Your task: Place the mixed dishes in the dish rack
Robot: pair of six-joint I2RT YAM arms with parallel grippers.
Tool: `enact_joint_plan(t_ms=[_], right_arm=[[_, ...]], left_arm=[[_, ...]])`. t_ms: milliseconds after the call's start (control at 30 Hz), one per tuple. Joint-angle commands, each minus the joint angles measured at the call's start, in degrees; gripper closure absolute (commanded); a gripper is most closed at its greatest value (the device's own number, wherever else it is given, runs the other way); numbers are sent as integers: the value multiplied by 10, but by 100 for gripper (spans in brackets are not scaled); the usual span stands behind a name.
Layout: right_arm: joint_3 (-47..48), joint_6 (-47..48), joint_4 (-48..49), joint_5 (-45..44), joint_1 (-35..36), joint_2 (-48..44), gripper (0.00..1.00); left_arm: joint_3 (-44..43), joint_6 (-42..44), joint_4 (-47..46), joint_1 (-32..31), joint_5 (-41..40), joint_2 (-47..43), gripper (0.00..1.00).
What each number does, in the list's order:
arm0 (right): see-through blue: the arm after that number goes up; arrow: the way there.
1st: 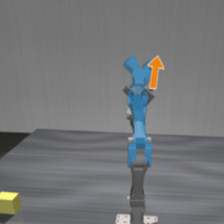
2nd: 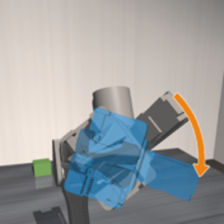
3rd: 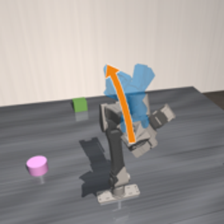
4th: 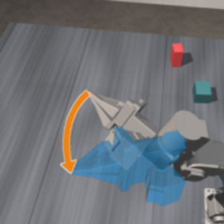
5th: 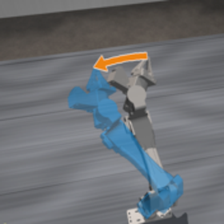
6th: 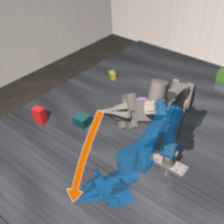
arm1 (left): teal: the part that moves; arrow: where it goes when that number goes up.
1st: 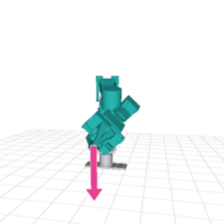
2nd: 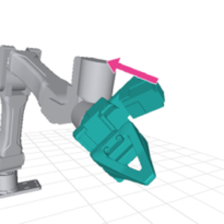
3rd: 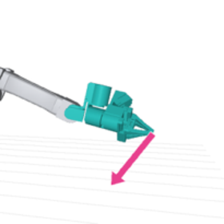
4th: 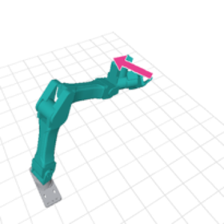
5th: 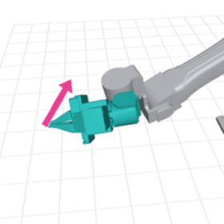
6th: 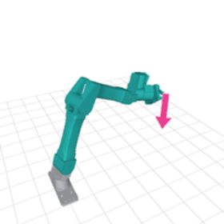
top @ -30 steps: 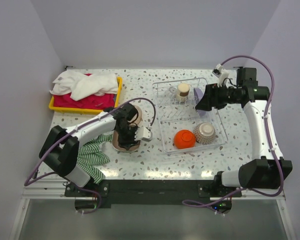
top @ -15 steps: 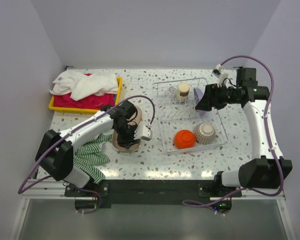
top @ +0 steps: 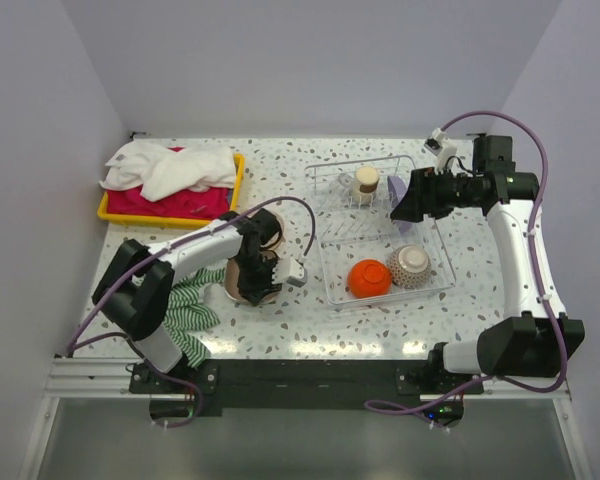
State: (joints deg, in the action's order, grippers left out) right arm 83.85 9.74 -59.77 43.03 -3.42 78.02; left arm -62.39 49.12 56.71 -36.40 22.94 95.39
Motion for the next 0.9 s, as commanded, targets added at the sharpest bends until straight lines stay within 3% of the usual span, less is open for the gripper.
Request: enact_joint_plan(t_ms=[0,100,500,700,867], right_arm=[[-2,9,-2,0,-1,-5,28],[-2,9,-1,1,0,-4,28],[-8,-7,17,13,-1,4,28],[-4,-6,15,12,-1,6,28],[13,-4,1,7,-1,7,28]], left_arm=[[-30,-3,5,-1,18,3,76],[-39,-3,26,-2,19,6,86],[-65,-16,78,-1,33,-20,100],[-84,-59,90,-1,-27,-34,100],[-184,-68,168,5,-67,-38,100]])
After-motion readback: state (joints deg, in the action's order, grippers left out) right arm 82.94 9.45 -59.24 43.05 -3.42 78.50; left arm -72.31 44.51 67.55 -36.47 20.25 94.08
